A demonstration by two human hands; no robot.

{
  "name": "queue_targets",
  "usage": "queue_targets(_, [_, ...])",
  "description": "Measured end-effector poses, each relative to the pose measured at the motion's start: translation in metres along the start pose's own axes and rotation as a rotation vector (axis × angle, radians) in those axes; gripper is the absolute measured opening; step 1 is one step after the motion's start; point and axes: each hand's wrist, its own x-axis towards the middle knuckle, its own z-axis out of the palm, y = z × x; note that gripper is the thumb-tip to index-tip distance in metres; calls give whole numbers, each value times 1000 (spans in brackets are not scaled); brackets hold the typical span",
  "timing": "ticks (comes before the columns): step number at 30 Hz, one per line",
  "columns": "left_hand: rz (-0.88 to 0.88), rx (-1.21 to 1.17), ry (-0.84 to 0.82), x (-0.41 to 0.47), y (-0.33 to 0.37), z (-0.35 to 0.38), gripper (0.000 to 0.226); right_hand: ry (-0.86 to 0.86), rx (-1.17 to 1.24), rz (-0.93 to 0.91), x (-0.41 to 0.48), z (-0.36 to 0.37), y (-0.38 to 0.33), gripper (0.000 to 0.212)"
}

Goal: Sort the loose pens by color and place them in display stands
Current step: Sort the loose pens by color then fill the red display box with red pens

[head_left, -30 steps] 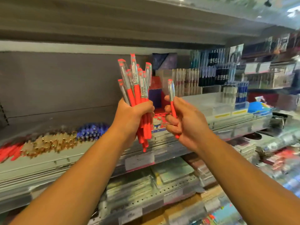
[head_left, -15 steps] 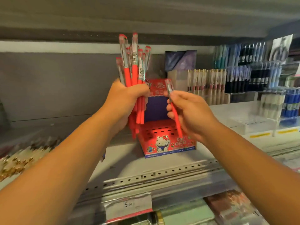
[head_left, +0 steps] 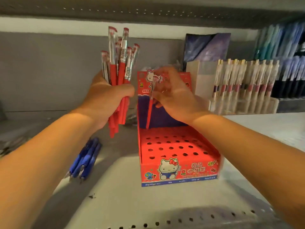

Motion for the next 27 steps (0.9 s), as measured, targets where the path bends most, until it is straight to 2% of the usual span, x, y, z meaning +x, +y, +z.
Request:
queue_targets(8, [3,159,-68,-12,-9,5,15,-129,-57,-18,-8,9,24,63])
queue_targets(12, [8,181,-112,-14,-10,6,18,-115,-73,25,-7,12,25,74])
queue_targets(15, [-19,173,-131,-12,-10,5,17,-89,-115,43,-3,10,27,60])
queue_targets(18, [-41,156,-154,-15,-9,6,18,-102,-249,8,-1,9,27,35])
queue_targets(23, [-68,111,-210,-19,-9,11,22,-39,-361,-76,-11,9,16,31])
queue_targets(25, [-69,98,-237,-20,-7,12,22,39,-214,-18,-13,8,7,32])
queue_targets(27, [-62,82,-266,-22,-4,13,22,80,150,124,-13,7,-4,25])
